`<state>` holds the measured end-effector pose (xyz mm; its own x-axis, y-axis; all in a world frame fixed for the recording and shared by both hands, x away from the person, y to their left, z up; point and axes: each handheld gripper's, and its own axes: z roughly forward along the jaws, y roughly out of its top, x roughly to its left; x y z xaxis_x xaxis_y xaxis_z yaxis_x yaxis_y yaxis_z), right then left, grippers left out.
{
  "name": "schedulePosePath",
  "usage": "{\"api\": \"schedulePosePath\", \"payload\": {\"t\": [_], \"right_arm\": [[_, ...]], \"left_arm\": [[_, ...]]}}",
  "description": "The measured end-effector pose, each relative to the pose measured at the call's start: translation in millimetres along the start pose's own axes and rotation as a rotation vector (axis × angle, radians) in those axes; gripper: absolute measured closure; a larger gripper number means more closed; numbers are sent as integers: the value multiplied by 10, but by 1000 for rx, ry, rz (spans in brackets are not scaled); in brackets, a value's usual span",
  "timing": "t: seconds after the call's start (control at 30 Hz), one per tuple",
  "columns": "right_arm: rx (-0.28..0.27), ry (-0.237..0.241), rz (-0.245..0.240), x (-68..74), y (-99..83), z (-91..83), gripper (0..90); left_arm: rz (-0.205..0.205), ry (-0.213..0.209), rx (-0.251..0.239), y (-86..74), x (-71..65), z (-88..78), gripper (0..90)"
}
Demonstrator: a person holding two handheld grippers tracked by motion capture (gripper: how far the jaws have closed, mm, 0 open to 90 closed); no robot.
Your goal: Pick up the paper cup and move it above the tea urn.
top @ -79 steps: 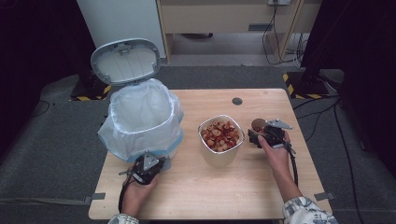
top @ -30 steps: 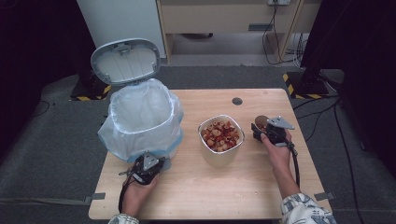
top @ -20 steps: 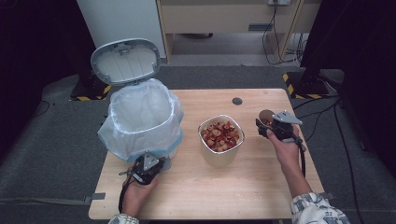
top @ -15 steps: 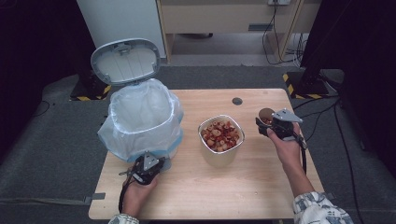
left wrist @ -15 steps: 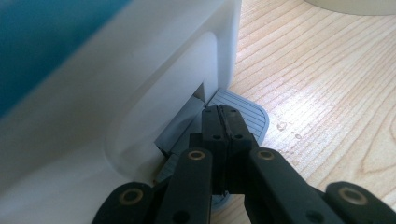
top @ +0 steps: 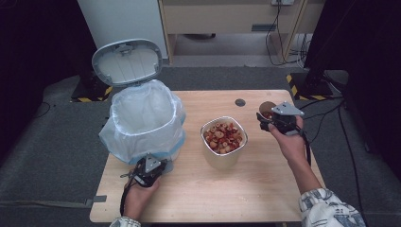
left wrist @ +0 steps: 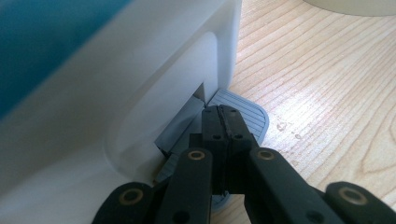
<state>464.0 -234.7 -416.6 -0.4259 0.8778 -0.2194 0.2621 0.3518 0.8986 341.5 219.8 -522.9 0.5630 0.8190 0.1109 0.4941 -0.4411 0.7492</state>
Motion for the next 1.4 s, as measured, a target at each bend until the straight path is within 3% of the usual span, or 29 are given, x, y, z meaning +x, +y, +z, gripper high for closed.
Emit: {"api": "schedulePosePath", "payload": {"t": [0.63,0.9,1.4], "right_arm": [[-15,14,-104,84,387,-7,305],[-19,17,-124,114,478,-1,304],[-39,10,-159,34,656,-37,304]], "left_arm": [[-3,-2,-2,-2,3,1,888],[-3,-2,-2,-2,3,1,888],[-4,-3,-3,-2,4,1,888]]}}
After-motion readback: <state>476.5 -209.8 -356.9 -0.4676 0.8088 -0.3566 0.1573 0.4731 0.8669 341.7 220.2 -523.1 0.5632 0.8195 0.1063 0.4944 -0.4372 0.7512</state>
